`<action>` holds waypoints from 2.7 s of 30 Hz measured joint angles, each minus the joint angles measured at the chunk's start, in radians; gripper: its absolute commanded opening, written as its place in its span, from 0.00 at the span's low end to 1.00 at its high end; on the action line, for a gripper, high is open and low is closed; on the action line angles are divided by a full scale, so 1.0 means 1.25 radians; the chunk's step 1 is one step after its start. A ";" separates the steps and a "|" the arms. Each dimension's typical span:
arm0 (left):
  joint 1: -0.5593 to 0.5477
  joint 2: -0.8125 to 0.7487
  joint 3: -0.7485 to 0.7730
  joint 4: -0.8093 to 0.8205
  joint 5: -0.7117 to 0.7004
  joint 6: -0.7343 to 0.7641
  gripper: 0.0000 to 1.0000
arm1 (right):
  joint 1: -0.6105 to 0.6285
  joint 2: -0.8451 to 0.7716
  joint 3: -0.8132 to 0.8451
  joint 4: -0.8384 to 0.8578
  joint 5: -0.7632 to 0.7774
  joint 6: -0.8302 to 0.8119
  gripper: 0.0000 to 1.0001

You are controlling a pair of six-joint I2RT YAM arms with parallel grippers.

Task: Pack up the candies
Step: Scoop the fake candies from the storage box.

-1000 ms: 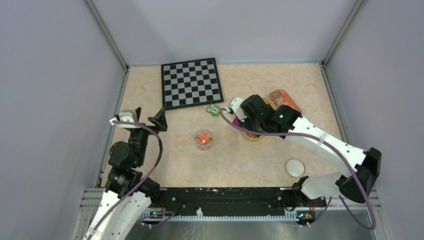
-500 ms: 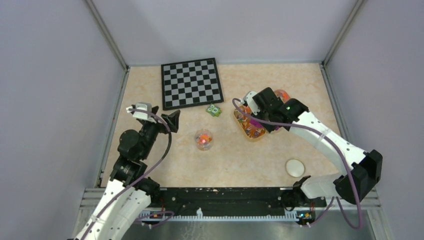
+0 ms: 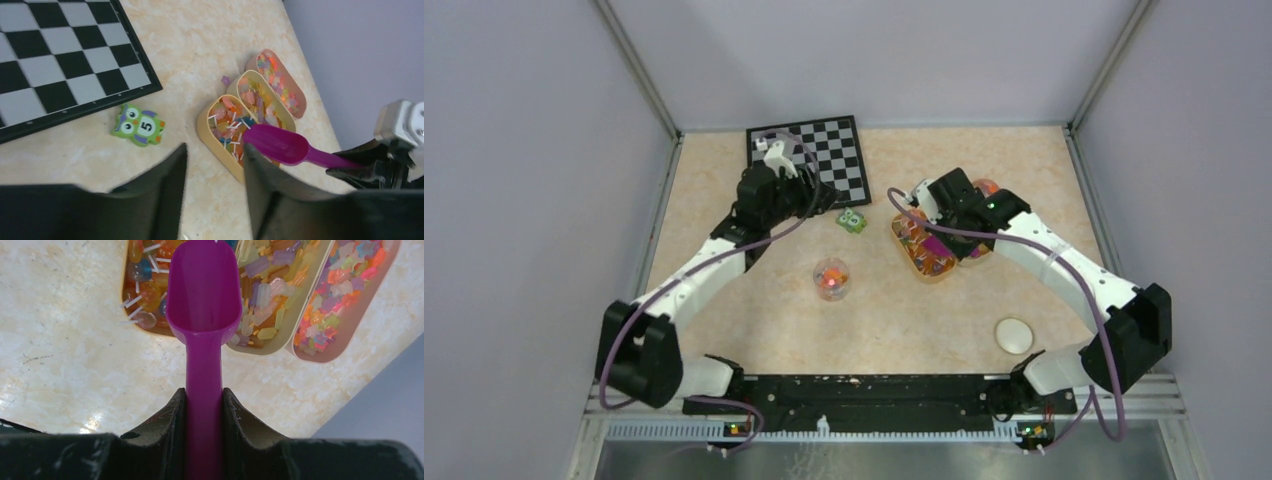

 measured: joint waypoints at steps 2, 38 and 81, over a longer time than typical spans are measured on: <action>0.001 0.062 0.026 0.022 0.028 -0.031 0.21 | 0.000 0.001 0.000 0.011 -0.016 0.000 0.00; -0.054 0.708 0.407 0.077 0.367 -0.073 0.13 | 0.000 -0.175 -0.345 0.367 -0.080 0.016 0.00; -0.077 0.728 0.407 0.067 0.411 -0.073 0.12 | 0.000 -0.291 -0.545 0.590 -0.070 0.059 0.00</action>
